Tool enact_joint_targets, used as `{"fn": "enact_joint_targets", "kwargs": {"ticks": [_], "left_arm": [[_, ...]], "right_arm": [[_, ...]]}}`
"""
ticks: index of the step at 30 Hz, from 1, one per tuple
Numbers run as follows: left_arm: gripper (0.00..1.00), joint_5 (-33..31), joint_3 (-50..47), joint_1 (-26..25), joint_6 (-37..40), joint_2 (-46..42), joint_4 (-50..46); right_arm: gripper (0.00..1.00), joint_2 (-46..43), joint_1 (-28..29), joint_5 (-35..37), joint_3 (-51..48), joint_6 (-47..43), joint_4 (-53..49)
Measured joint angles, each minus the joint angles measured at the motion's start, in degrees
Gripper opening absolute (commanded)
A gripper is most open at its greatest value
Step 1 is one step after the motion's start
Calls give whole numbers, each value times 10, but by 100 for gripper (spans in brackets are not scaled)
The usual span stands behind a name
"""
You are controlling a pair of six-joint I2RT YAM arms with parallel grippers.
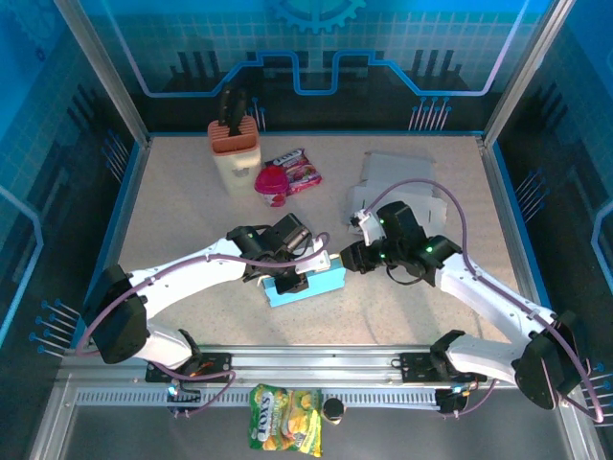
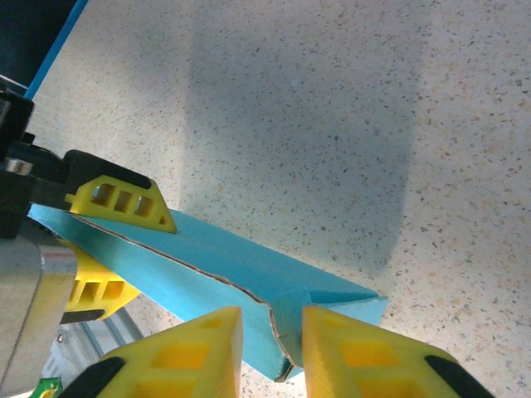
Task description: Fold the paper box
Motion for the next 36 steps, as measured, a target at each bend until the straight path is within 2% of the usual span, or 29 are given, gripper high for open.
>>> {"fn": "enact_joint_targets", "kwargs": {"ticks": [5,18,27,36], "left_arm": [[28,0,0,0,0,0,0],[27,0,0,0,0,0,1],[22,-1,1,0,-3,0,0],[18,-6,1,0,-5,0,-1]], "right_arm": [[19,0,12,27,0,-1,-10],[0,13,65,134,40,-5,-60],[0,30,103,204,69,5,-98],[0,30,130,247,68,54,-98]]}}
